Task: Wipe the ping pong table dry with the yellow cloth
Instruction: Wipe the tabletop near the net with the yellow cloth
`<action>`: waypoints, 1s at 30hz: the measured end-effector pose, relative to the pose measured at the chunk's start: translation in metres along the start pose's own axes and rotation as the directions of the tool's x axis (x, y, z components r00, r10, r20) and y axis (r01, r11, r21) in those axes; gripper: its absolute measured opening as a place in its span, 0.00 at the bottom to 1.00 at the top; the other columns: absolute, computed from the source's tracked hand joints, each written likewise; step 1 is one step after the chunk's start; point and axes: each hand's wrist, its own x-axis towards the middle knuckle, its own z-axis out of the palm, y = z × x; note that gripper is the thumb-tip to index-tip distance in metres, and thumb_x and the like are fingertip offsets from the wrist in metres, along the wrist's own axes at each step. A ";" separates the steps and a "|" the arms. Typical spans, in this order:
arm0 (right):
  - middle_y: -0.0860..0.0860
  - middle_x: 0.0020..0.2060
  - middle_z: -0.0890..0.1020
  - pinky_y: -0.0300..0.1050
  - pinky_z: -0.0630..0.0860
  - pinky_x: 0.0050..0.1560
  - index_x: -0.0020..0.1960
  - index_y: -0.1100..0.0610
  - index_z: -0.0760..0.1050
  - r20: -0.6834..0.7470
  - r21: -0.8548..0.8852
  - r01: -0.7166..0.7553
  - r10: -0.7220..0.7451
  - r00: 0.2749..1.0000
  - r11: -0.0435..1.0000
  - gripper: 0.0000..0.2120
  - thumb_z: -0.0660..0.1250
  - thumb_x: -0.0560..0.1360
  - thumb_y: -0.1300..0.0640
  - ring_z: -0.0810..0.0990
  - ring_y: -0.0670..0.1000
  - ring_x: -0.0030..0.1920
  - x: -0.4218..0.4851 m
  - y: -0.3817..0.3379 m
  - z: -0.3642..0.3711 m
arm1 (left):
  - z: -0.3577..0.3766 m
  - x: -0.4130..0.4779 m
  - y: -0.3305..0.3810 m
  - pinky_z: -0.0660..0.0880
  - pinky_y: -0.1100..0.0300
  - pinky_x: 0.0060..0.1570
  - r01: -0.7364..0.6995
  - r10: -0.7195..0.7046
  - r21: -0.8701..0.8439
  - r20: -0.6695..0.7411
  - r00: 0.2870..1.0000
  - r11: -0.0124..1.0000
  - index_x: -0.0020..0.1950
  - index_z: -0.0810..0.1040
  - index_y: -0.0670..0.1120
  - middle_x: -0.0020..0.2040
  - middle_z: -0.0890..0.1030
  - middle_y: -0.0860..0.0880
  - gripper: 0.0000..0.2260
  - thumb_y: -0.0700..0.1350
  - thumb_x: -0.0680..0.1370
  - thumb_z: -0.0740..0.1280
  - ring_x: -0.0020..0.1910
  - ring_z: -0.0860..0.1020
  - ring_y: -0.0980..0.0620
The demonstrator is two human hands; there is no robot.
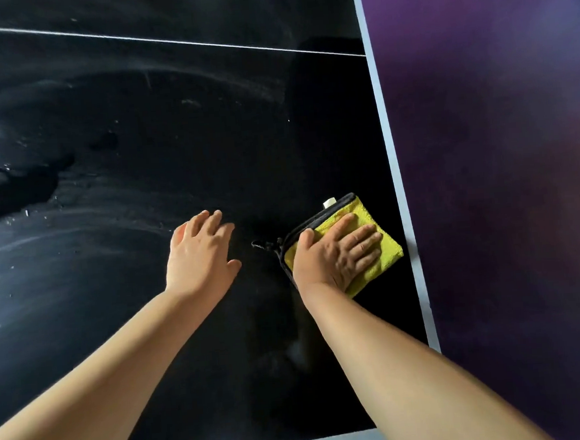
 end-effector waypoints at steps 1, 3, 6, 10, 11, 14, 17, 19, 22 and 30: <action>0.67 0.77 0.41 0.65 0.37 0.75 0.80 0.59 0.41 -0.004 -0.002 0.004 -0.004 1.000 1.000 0.41 0.52 0.78 0.38 0.37 0.68 0.77 0.014 -0.011 -0.002 | -0.004 0.016 -0.003 0.51 0.52 0.71 0.006 -0.006 0.016 0.009 1.000 1.000 0.73 0.65 0.49 0.76 0.60 0.48 0.30 0.53 0.73 0.69 0.75 0.54 0.48; 0.67 0.77 0.41 0.64 0.37 0.75 0.80 0.59 0.40 -0.018 -0.010 0.010 -0.010 1.000 1.000 0.41 0.51 0.78 0.37 0.37 0.68 0.77 0.044 -0.032 -0.006 | -0.013 0.048 -0.009 0.50 0.52 0.72 0.021 -0.022 0.057 0.019 1.000 0.998 0.74 0.62 0.48 0.77 0.57 0.47 0.32 0.55 0.73 0.69 0.76 0.52 0.47; 0.67 0.77 0.41 0.64 0.37 0.75 0.80 0.59 0.39 -0.033 -0.023 0.028 -0.028 0.999 0.999 0.41 0.50 0.78 0.37 0.37 0.68 0.77 0.090 -0.064 -0.015 | -0.028 0.097 -0.020 0.48 0.52 0.73 0.058 -0.061 0.114 0.023 0.998 0.992 0.75 0.60 0.47 0.77 0.55 0.46 0.35 0.56 0.73 0.69 0.76 0.51 0.47; 0.66 0.77 0.41 0.64 0.37 0.75 0.80 0.58 0.39 -0.056 -0.011 0.059 -0.060 0.997 0.998 0.40 0.50 0.79 0.37 0.37 0.67 0.77 0.148 -0.103 -0.026 | -0.043 0.150 -0.033 0.45 0.52 0.74 0.093 -0.111 0.181 0.096 0.989 0.979 0.76 0.55 0.46 0.78 0.50 0.46 0.39 0.58 0.73 0.69 0.77 0.47 0.49; 0.66 0.77 0.41 0.64 0.37 0.75 0.80 0.58 0.39 -0.062 -0.008 0.069 -0.070 0.996 0.998 0.40 0.50 0.79 0.37 0.37 0.67 0.77 0.162 -0.113 -0.028 | -0.045 0.161 -0.036 0.44 0.52 0.74 0.094 -0.122 0.188 0.142 0.982 0.978 0.77 0.53 0.45 0.78 0.49 0.46 0.40 0.59 0.73 0.68 0.77 0.47 0.49; 0.66 0.78 0.42 0.64 0.37 0.76 0.80 0.58 0.40 -0.082 -0.015 0.117 -0.118 0.990 0.993 0.40 0.49 0.79 0.36 0.38 0.67 0.77 0.203 -0.144 -0.035 | -0.047 0.182 -0.038 0.45 0.54 0.75 0.083 -0.139 0.210 0.271 0.952 0.974 0.77 0.48 0.43 0.78 0.46 0.45 0.44 0.60 0.72 0.68 0.77 0.47 0.50; 0.66 0.78 0.43 0.64 0.38 0.76 0.80 0.58 0.41 -0.092 -0.047 0.164 -0.168 0.981 0.985 0.42 0.48 0.78 0.32 0.40 0.67 0.77 0.237 -0.174 -0.040 | -0.045 0.192 -0.034 0.45 0.55 0.75 0.067 -0.152 0.266 0.313 0.938 0.962 0.77 0.46 0.41 0.78 0.46 0.43 0.45 0.60 0.73 0.68 0.77 0.48 0.48; 0.66 0.78 0.44 0.63 0.39 0.76 0.80 0.58 0.42 -0.097 -0.065 0.207 -0.213 0.972 0.976 0.43 0.48 0.77 0.31 0.40 0.66 0.78 0.258 -0.194 -0.043 | -0.043 0.195 -0.034 0.45 0.55 0.75 0.066 -0.157 0.283 0.312 0.937 0.957 0.77 0.46 0.41 0.78 0.46 0.43 0.45 0.60 0.73 0.68 0.77 0.49 0.48; 0.65 0.78 0.45 0.63 0.39 0.76 0.80 0.57 0.43 -0.084 -0.110 0.315 -0.325 0.942 0.943 0.43 0.49 0.77 0.31 0.41 0.65 0.78 0.286 -0.220 -0.047 | -0.041 0.198 -0.038 0.43 0.55 0.75 0.054 -0.141 0.277 0.306 0.941 0.959 0.77 0.46 0.41 0.78 0.46 0.42 0.45 0.60 0.73 0.68 0.77 0.48 0.48; 0.59 0.79 0.42 0.59 0.38 0.77 0.81 0.50 0.44 0.059 -0.241 0.701 -0.711 0.701 0.671 0.33 0.48 0.80 0.41 0.39 0.59 0.79 0.324 -0.253 -0.057 | -0.041 0.203 -0.040 0.43 0.56 0.74 0.054 -0.136 0.252 0.321 0.937 0.966 0.77 0.46 0.42 0.78 0.45 0.43 0.44 0.60 0.73 0.68 0.77 0.47 0.48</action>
